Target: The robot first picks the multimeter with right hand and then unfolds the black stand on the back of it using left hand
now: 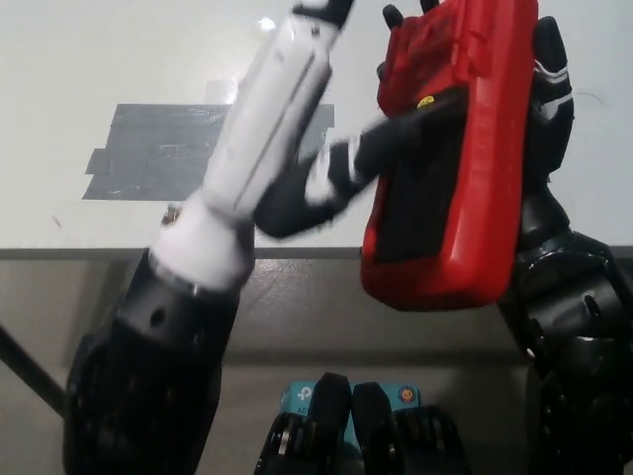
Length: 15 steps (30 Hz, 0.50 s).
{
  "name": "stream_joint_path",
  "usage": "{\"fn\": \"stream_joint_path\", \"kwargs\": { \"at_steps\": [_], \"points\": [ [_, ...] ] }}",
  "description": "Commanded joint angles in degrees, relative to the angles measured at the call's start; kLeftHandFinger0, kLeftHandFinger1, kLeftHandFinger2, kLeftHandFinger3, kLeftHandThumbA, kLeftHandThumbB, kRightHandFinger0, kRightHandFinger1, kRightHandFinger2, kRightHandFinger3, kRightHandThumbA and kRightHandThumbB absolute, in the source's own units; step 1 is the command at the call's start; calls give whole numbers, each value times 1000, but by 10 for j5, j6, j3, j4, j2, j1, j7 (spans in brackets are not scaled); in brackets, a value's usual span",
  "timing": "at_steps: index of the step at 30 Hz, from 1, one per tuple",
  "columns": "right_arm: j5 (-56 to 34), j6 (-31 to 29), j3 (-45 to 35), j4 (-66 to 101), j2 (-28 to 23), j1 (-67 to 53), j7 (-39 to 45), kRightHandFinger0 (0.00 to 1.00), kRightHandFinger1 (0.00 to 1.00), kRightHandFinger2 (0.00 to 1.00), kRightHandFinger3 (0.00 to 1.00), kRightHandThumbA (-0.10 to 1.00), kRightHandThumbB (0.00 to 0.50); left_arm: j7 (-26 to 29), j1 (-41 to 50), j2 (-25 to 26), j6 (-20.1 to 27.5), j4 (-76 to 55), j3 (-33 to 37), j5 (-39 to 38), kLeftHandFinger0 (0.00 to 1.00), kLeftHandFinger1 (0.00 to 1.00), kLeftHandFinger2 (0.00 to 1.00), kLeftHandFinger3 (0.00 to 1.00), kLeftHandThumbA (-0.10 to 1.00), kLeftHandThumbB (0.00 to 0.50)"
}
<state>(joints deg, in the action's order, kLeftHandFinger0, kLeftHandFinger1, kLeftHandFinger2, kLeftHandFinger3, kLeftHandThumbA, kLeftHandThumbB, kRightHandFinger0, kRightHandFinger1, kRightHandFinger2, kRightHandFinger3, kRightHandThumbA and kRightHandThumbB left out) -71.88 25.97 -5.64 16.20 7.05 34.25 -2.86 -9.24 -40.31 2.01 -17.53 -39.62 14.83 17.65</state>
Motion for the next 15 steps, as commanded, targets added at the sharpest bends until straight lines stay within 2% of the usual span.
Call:
{"fn": "stream_joint_path", "kwargs": {
  "at_steps": [1,4,5,6,7,8,11,13,15],
  "points": [
    [-43,-11,-9,21,18,28,-8,0,72,564,475,-100,124,-26,-8,-14,-3,-54,19,12,1000,1000,1000,1000,1000,316],
    [-49,-16,-18,27,26,31,-35,0,110,608,493,-100,119,-27,2,-21,8,-65,25,1,1000,1000,1000,1000,1000,309],
    [-46,-17,-19,27,25,33,-36,0,190,705,538,-100,119,-29,5,-21,6,-70,27,4,1000,1000,1000,1000,1000,308],
    [-49,-18,-24,30,27,36,-45,0,303,800,613,-100,146,-35,10,-22,-6,-82,30,8,1000,1000,1000,1000,1000,313],
    [-50,-19,-26,33,29,37,-53,0,360,837,652,-100,170,-37,12,-22,-6,-83,31,9,1000,1000,1000,1000,1000,295],
    [-47,-24,-29,44,33,40,-75,0,370,829,678,-100,170,-37,16,-22,4,-81,33,8,1000,1000,1000,1000,1000,274],
    [-38,-27,-30,65,41,46,-108,0,327,767,726,-100,152,-37,22,-26,8,-76,35,8,1000,1000,1000,1000,1000,279],
    [-57,-32,-32,74,48,51,-116,0,363,806,867,-100,96,-35,28,-29,14,-70,37,9,1000,1000,1000,1000,1000,277],
    [-72,-39,-35,85,57,59,-140,0,401,842,916,-100,84,-34,31,-31,20,-63,37,12,1000,1000,1000,1000,1000,277]
  ]
}}
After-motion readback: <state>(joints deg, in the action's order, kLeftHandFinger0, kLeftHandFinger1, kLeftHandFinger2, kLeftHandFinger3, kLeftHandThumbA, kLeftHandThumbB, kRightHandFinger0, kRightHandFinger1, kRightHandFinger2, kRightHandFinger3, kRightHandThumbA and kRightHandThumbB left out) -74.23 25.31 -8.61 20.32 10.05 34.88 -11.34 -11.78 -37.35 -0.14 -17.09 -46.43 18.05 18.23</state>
